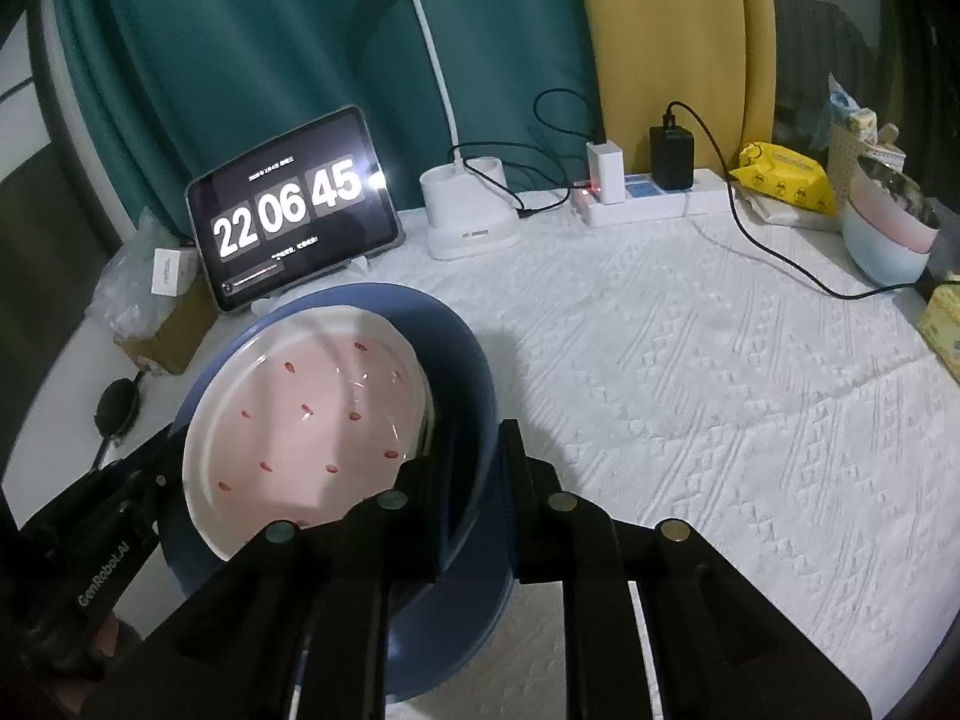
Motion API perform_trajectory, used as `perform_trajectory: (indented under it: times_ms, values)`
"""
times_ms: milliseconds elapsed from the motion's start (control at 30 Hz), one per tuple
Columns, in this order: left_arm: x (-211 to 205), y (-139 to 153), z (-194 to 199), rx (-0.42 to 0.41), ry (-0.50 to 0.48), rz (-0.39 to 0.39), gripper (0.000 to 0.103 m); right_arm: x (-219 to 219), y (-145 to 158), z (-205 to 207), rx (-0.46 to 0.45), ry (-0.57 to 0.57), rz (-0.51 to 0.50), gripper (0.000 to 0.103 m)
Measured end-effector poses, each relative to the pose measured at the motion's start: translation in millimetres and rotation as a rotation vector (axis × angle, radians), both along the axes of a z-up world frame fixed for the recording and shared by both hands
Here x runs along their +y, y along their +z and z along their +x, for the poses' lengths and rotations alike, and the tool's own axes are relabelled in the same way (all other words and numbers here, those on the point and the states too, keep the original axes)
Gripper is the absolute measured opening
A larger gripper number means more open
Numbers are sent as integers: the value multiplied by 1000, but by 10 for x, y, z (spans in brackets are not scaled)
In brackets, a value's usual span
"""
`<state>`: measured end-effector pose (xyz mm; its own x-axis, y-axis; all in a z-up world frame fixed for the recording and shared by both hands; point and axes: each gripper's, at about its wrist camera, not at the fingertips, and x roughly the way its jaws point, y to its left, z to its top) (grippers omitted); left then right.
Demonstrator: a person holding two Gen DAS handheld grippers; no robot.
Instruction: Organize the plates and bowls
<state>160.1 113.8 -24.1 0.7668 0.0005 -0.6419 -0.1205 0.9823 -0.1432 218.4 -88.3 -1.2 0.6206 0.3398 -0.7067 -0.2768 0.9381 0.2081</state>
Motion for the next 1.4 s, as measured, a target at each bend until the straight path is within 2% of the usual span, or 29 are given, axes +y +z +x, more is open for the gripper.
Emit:
perform_trajectory:
  times_ms: [100,233,1000,1033,1100,1167,1400]
  values:
    - [-16,1,-25,-3,6,13,19,-13,0,-8,0,-8,3,22]
    - [-14,-9,-76,-12,21,16,25,-45,-5,-45,-1,-11,9,25]
    - [-150,103,-480,-65,0,20,29,-208,111,-484,-77,-20,12,31]
    - [-158,109,-499,-69,-1,19,31,-218,120,-512,-82,-21,12,32]
    - [-167,128,-560,-82,-4,8,57,-236,138,-566,-93,-24,11,32]
    - [-178,151,-614,-92,-10,-1,66,-247,149,-614,-102,-35,-3,33]
    - [-273,219,-805,-120,-22,15,72,-334,140,-792,-116,-59,-13,33]
